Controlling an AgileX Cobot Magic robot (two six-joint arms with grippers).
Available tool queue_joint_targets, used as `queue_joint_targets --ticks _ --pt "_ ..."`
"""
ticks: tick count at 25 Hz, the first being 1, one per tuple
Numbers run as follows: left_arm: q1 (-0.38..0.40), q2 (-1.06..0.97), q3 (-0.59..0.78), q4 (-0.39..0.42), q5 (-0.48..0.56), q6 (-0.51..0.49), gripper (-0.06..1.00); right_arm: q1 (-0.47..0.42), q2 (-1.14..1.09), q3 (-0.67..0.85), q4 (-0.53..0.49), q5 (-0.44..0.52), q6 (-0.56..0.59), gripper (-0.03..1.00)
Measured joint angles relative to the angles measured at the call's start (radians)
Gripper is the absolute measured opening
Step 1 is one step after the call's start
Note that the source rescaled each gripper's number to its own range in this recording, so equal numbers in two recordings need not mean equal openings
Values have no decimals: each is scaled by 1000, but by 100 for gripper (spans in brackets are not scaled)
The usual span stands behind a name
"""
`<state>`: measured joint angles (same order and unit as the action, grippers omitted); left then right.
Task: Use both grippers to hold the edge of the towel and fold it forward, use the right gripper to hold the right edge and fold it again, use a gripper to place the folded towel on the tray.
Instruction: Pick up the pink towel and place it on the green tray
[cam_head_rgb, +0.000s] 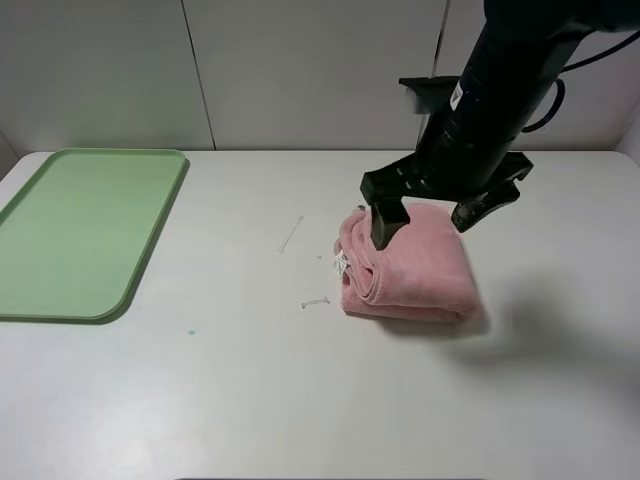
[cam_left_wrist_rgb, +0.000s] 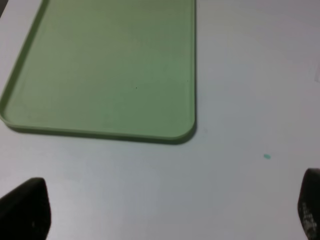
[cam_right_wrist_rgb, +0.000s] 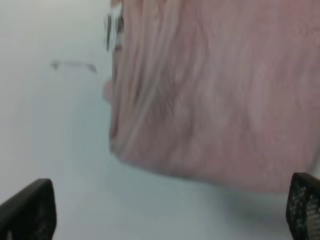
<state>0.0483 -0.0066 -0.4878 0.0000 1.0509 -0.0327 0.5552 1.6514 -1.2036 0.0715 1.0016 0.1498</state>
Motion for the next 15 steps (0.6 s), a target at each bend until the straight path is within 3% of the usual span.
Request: queue_joint_targets --ticks 9,15 --pt "0 0 0 0 0 0 100 0 -123 0 -12 182 -86 100" --pt "0 0 0 0 0 0 100 0 -232 4 -12 210 -113 100"
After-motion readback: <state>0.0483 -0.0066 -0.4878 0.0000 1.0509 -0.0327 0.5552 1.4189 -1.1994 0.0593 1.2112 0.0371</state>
